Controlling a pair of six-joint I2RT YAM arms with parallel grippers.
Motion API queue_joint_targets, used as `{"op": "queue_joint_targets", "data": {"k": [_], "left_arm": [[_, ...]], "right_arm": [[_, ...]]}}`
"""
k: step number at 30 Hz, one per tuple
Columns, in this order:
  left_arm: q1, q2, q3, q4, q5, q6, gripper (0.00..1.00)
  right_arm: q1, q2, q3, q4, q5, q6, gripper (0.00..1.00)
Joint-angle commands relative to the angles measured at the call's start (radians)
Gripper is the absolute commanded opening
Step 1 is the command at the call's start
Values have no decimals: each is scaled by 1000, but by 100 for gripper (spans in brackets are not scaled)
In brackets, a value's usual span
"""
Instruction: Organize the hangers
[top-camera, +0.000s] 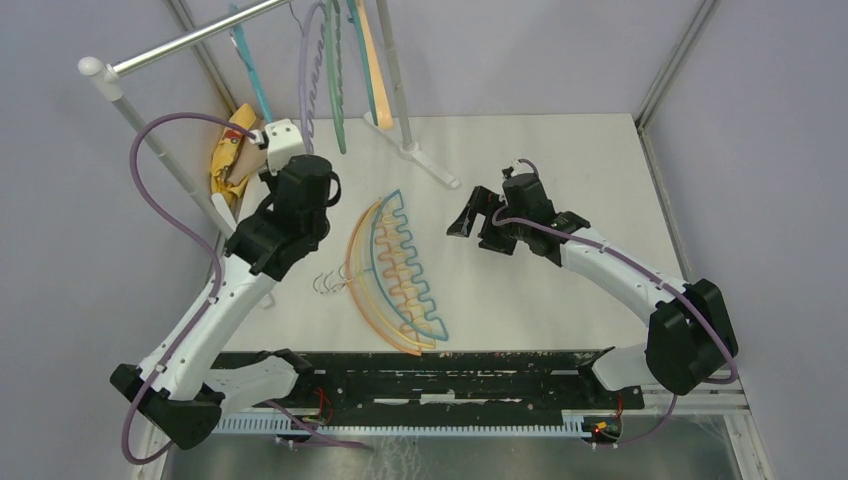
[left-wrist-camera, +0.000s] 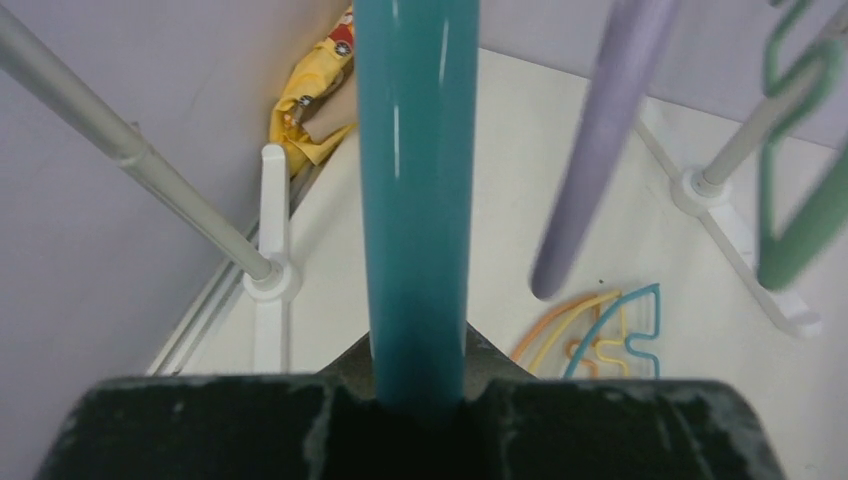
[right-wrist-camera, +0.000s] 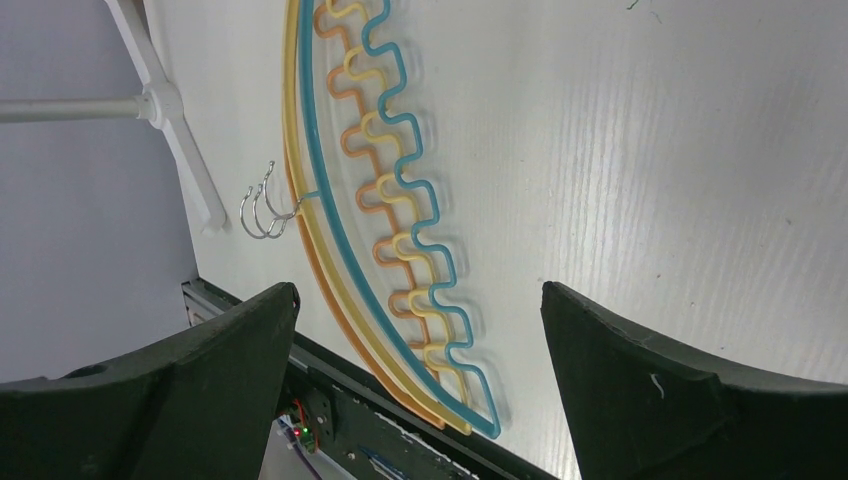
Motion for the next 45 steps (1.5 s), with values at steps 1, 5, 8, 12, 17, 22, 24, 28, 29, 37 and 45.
{"op": "queue_joint_targets", "data": {"k": [1,5,8,12,17,22,24,28,29,37,45], "left_arm": [[149,7,96,46,154,132,3],[250,49,149,22,274,165,3],[263,94,201,20,318,176,3],[276,157,261,28,372,187,3],[314,226,331,15,464,197,3],[363,269,373,12,539,218,3],[376,292,394,-1,567,233,3],[395,323,417,-13,612,251,3],[395,326,416,-11,622,255,3],[394,317,353,33,736,261,3],[395,257,281,58,816,255,12]], "right_arm": [[-7,-10,-5,33,-17,-4,99],[-11,-10,-3,36,-16,0,99],[-13,-8,6,32,-17,-3,99],[-19,-10,13,23,-21,-9,99],[-39,-25,13,2,-23,-26,98],[-57,-34,7,2,-31,-38,96],[-60,-30,3,7,-33,-36,96],[-65,-18,-8,24,-42,-30,95],[-65,-15,-13,29,-42,-28,95],[-68,18,-35,65,-58,-14,95],[-69,18,-38,71,-73,-40,98]]}}
